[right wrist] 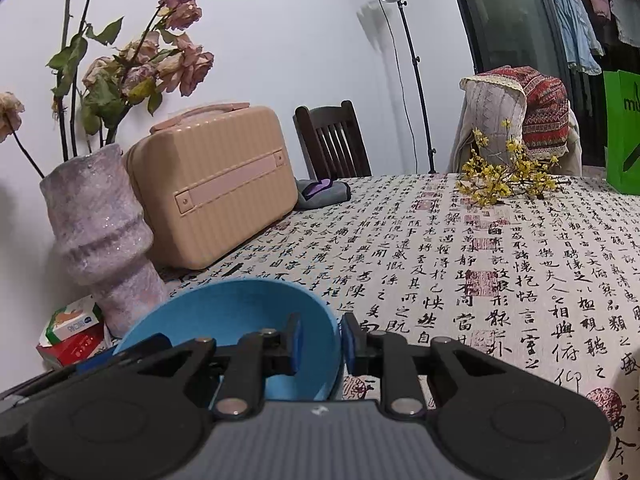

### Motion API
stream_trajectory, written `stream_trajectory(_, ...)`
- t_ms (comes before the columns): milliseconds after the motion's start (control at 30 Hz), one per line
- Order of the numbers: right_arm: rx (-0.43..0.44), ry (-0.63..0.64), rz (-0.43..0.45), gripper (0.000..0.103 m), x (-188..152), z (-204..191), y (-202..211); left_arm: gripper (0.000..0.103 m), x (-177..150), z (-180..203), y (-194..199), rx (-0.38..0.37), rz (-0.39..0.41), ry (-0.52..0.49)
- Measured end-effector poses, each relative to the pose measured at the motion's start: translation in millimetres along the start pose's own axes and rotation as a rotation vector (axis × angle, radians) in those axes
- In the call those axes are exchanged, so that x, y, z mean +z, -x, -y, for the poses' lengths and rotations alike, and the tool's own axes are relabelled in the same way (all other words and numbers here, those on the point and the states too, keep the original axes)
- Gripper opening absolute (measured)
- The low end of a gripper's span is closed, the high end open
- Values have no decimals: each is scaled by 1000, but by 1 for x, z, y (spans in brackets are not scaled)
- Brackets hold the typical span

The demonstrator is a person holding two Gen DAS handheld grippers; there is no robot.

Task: Organize plates and bowls
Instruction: 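Lower the held bowls onto the table beside the pink vase with both grippers, then open both grippers to release the light-blue bowls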

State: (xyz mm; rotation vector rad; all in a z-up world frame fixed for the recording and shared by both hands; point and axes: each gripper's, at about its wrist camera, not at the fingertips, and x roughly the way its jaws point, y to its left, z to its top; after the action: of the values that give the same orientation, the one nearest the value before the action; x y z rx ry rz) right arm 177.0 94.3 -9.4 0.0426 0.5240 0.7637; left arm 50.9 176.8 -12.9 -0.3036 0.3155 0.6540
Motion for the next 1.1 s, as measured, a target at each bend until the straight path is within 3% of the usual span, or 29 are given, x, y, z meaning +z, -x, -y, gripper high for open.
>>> stream_trajectory(100,6,-4,15,22,3,1,4,46,3,-2,4,-1,16,7)
stream_trajectory(267,12,-20,47,39,6,7,14,62,7,-5,15,-1,51,9)
stream_trajectory(400,20,-24,78,65,6,13,25,79,8,-8,28,3,91,4)
stream_trajectory(500,27,-28,101,91,4,19,33,103,8,-12,38,-1,127,4)
stream_trajectory(567,40,-36,115,101,3,24,39,103,7,-13,46,-7,154,3)
stream_trajectory(1100,61,-21,147,103,-36,42,79,103,-25,-46,74,-25,175,-12)
